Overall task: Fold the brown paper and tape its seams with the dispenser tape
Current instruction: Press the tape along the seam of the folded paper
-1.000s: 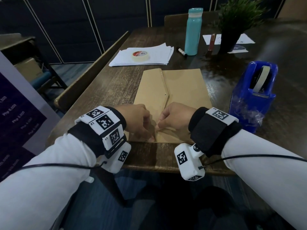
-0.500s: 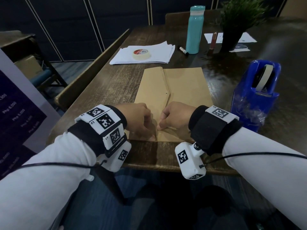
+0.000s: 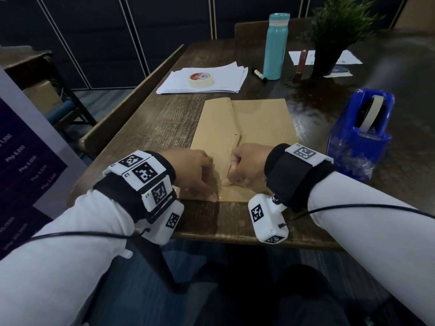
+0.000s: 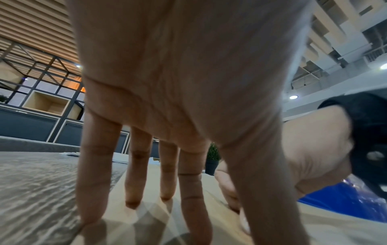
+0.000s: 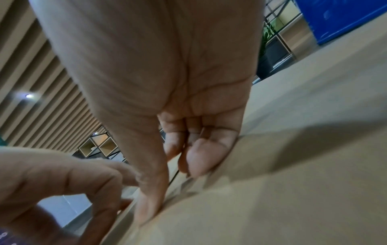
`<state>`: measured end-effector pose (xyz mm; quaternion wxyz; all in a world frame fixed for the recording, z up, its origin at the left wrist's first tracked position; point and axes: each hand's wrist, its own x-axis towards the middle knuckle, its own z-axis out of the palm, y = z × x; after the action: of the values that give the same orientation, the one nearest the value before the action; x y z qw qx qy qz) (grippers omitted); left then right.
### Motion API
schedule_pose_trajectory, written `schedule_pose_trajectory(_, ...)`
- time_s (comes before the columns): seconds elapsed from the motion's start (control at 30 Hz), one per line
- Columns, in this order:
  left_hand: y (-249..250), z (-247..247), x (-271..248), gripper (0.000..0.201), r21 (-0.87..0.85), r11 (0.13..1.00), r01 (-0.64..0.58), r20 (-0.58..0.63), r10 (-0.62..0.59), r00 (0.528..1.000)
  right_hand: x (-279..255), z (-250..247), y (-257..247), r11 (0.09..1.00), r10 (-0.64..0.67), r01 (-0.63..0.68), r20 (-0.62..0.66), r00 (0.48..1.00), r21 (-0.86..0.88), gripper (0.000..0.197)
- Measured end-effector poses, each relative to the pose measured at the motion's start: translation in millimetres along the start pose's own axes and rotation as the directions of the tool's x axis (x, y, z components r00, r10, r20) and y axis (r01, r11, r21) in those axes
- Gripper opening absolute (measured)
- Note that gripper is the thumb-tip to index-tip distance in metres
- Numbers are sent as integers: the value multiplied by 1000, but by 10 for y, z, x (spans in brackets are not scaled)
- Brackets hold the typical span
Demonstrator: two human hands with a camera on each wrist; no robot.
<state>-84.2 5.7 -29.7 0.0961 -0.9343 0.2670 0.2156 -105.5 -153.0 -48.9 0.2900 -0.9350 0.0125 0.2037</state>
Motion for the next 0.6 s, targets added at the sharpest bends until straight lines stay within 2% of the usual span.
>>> schedule_pose_trajectory(0.1,-29,-11,-10,31,-44,999,15,13,-15,1000,7,-61,-10,993,9,-18,77,997,112,30)
schedule_pose_trajectory(0.17,-57,-29,-18,27,-79,997,23,27,-21,999,-3,-109,-36,994,14,-28,135,991,103,35)
schedule_pose_trajectory(0.23,-68,-47,-31,27,-94,995,35,32,-32,999,-6,-135,-86,1000,31,-31,175,984,-4,48)
schedule_pose_trajectory(0.33,-43,-55,-29,39,-120,991,59,30,-56,998,-9,-124,-192,958,30,28,199,980,-284,61)
schedule_pose_trajectory(0.43,0,-62,-15,64,-98,992,78,27,-76,997,-14,-94,-269,894,34,54,189,981,-445,60)
schedule_pose_trajectory(0.6,38,-86,1,68,-36,995,90,24,-89,996,66,-90,-329,861,65,58,224,973,-505,50)
